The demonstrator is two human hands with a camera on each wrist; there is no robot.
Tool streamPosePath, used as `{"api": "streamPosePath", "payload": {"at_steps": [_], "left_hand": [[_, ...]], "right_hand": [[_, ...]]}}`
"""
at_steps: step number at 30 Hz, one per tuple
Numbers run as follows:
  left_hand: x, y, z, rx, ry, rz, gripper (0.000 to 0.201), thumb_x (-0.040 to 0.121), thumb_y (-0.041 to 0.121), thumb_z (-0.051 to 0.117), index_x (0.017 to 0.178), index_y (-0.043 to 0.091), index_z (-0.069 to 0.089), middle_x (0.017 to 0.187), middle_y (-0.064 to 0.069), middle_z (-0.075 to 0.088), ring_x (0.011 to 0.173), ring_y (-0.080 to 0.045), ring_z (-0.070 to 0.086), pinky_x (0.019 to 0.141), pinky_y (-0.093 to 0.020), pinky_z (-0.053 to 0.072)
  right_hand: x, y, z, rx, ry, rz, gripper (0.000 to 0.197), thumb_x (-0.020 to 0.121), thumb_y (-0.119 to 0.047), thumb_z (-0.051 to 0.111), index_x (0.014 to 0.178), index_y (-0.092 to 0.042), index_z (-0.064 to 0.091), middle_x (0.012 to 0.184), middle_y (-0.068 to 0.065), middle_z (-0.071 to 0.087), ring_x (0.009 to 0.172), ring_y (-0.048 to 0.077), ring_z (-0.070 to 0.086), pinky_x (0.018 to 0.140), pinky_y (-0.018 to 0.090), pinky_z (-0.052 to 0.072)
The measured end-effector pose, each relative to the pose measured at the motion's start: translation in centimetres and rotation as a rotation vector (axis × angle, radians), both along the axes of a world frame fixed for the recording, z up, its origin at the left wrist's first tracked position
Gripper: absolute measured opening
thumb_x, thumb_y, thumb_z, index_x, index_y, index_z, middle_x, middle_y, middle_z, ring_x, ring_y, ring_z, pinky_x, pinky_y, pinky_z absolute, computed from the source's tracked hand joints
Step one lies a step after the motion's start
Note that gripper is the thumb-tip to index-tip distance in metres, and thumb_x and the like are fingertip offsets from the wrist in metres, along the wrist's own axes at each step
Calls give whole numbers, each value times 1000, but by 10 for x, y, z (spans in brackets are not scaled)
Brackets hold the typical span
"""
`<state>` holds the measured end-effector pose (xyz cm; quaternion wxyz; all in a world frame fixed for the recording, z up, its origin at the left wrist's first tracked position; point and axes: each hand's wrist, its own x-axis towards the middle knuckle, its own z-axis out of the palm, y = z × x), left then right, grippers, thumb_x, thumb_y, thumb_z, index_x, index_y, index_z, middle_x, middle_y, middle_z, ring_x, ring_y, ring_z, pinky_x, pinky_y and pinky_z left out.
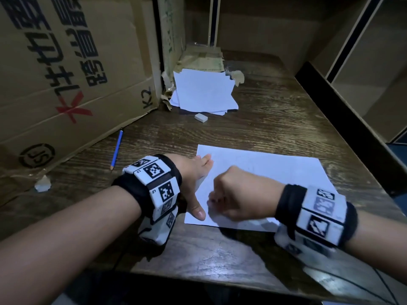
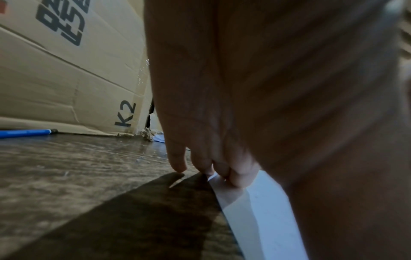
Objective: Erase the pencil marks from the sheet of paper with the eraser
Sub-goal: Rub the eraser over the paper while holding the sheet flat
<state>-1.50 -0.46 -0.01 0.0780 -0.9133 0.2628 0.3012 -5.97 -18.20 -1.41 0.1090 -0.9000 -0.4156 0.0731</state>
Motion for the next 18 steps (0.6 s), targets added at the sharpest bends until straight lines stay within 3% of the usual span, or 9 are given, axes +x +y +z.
{"api": "streamPosePath", "payload": {"at_steps": [3,7,10,14,18], "left_hand": [[0,0,1,0,1,1,148,65,66,81,154,16,-26,161,7,-33,151,-9,-16,122,-30,4],[0,0,1,-4,7,2,147,66,64,81,155,16,-26,161,8,-32,151,-8,-16,121,-29,4],[0,1,1,-14,7,12,147,66,65,81,155,17,-25,160,9,-32,151,-7,-15,120,-27,4],[0,-1,0,3,7,7,147,66,66,81,155,17,-26,161,9,-32,151,-8,-15,122,-31,5],[-1,1,1,-15,12,12,146,67,64,81,155,15,-25,161,7,-32,151,-9,-17,120,-27,1]], "right_hand": [[1,-2,3,-11,30,-9,35,91,-30,60,62,-9,60,60,8,57,56,20,44,57,34,39],[2,-1,1,12,4,-72,36,90,-31,59,59,-11,57,61,7,57,57,21,46,58,37,44],[-8,1,-1,37,72,-11,36,90,-27,60,59,-7,58,55,8,55,55,23,43,55,29,37],[7,0,3,48,-12,-124,36,89,-24,63,59,-6,57,59,8,58,54,18,41,55,26,30],[-13,5,2,38,65,-23,33,91,-25,61,62,-7,61,59,7,57,58,20,43,55,28,33]]}}
